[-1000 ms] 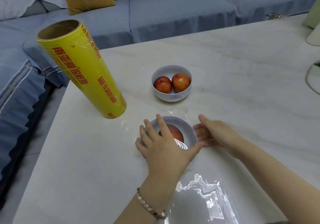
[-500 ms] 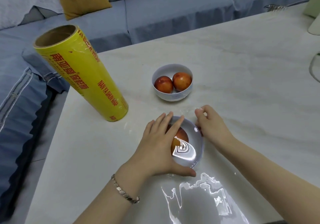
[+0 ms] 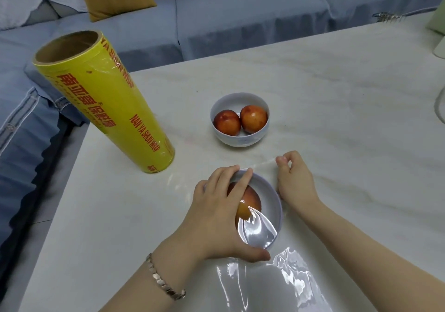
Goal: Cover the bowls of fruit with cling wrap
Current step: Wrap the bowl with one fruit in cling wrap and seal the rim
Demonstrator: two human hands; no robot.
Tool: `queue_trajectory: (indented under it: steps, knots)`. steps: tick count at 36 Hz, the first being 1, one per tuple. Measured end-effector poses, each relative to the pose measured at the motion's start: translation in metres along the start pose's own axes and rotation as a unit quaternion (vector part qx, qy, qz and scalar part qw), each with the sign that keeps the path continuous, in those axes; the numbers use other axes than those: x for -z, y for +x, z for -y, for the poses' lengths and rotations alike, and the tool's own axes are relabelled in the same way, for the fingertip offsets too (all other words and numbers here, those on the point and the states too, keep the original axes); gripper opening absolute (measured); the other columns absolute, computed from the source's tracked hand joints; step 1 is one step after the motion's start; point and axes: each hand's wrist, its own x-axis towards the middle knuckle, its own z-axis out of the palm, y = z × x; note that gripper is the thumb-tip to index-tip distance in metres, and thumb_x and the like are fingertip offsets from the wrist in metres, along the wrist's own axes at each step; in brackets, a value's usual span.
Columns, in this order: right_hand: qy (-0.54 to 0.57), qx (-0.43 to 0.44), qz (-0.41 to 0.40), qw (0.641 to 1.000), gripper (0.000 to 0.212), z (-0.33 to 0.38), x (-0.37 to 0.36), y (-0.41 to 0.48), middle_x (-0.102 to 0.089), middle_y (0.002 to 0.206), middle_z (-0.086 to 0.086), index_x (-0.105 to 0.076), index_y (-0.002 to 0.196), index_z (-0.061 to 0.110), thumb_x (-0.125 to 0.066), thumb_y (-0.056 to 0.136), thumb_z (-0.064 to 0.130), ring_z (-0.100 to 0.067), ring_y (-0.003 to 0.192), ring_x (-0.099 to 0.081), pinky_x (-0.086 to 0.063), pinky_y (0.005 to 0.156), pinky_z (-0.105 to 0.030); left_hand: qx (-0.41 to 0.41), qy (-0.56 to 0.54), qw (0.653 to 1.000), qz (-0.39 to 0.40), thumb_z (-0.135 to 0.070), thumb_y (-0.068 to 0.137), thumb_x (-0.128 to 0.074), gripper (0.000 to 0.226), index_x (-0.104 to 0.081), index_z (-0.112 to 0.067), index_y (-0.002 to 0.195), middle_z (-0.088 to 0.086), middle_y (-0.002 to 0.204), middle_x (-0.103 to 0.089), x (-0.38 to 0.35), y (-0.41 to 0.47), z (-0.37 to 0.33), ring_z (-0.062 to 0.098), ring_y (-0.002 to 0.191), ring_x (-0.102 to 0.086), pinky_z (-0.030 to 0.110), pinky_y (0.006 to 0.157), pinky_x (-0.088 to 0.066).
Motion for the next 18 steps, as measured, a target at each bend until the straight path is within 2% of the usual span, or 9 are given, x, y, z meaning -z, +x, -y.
queue_trajectory:
  steps: [3, 5, 7, 9, 11, 13, 15, 18]
  knots:
    - [-0.019, -0.017, 0.014, 1.000, 0.018, 0.002, -0.003, 0.003, -0.050, 0.085, -0.004, -0.046, 0.091, 0.009, -0.039, 0.097, 0.024, -0.021, 0.082, -0.045, -0.023, 0.062, -0.026, 0.023, -0.009, 1.000, -0.013, -0.089, 0.042, -0.044, 0.128, 0.012, -0.035, 0.144, -0.013, 0.147, 0.007, -0.003, 0.000, -0.005, 0.011, 0.139, 0.008, 0.035, 0.114, -0.011]
    - [-0.033, -0.021, 0.021, 0.999, 0.021, 0.004, -0.003, 0.005, -0.051, 0.088, -0.004, -0.050, 0.090, 0.009, -0.043, 0.095, 0.027, -0.020, 0.083, -0.046, -0.028, 0.069, -0.025, 0.049, -0.017, 0.998, -0.024, -0.089, 0.039, -0.034, 0.127, 0.013, -0.035, 0.144, -0.013, 0.149, 0.007, -0.006, 0.000, -0.010, 0.011, 0.140, 0.007, 0.037, 0.114, -0.013]
    - [-0.037, -0.046, 0.040, 0.997, 0.031, 0.003, -0.001, 0.008, -0.055, 0.081, -0.006, -0.054, 0.084, 0.009, -0.047, 0.092, 0.037, -0.021, 0.077, -0.051, -0.038, 0.070, -0.029, 0.077, -0.017, 0.996, -0.031, -0.090, 0.039, -0.030, 0.126, 0.016, -0.036, 0.143, -0.013, 0.150, 0.008, -0.008, -0.001, -0.015, 0.012, 0.140, 0.007, 0.037, 0.114, -0.014]
    - [0.050, -0.122, 0.075, 0.988, 0.045, 0.004, 0.007, 0.007, -0.054, 0.065, -0.008, -0.054, 0.073, 0.008, -0.044, 0.092, 0.048, -0.021, 0.056, -0.050, -0.044, 0.058, -0.029, 0.117, -0.026, 0.992, -0.048, -0.090, 0.039, -0.028, 0.126, 0.014, -0.035, 0.144, -0.009, 0.151, 0.006, -0.010, -0.002, -0.020, 0.014, 0.141, 0.005, 0.039, 0.112, -0.015]
    - [0.175, -0.211, 0.126, 0.953, 0.051, 0.006, 0.020, 0.002, -0.052, 0.060, -0.006, -0.056, 0.073, 0.008, -0.038, 0.093, 0.051, -0.017, 0.044, -0.045, -0.042, 0.044, -0.022, 0.180, -0.048, 0.980, -0.077, -0.090, 0.039, -0.027, 0.126, 0.007, -0.033, 0.146, -0.004, 0.154, 0.001, -0.013, -0.001, -0.026, 0.018, 0.142, 0.002, 0.042, 0.110, -0.017]
    - [0.185, -0.218, 0.186, 0.940, 0.049, 0.004, 0.031, -0.006, -0.054, 0.063, -0.006, -0.060, 0.076, 0.007, -0.039, 0.093, 0.048, -0.016, 0.046, -0.047, -0.044, 0.042, -0.020, 0.241, -0.071, 0.962, -0.104, -0.091, 0.040, -0.025, 0.126, -0.001, -0.030, 0.148, 0.002, 0.157, -0.006, -0.014, -0.001, -0.033, 0.023, 0.143, -0.004, 0.046, 0.108, -0.021]
    - [0.164, -0.200, 0.236, 0.937, 0.043, 0.001, 0.035, -0.013, -0.057, 0.069, -0.005, -0.062, 0.078, 0.008, -0.042, 0.093, 0.044, -0.016, 0.055, -0.051, -0.048, 0.049, -0.020, 0.278, -0.083, 0.950, -0.113, -0.092, 0.041, -0.021, 0.126, -0.007, -0.026, 0.148, 0.006, 0.157, -0.011, -0.014, 0.000, -0.039, 0.026, 0.143, -0.008, 0.048, 0.106, -0.023]
    - [0.160, -0.187, 0.268, 0.931, 0.036, 0.001, 0.035, -0.018, -0.058, 0.071, -0.004, -0.063, 0.084, 0.010, -0.048, 0.091, 0.042, -0.016, 0.061, -0.054, -0.048, 0.058, -0.022, 0.282, -0.088, 0.952, -0.083, -0.094, 0.041, -0.022, 0.129, 0.004, -0.028, 0.148, 0.007, 0.158, 0.001, -0.013, -0.002, -0.040, 0.028, 0.144, 0.001, 0.049, 0.108, -0.018]
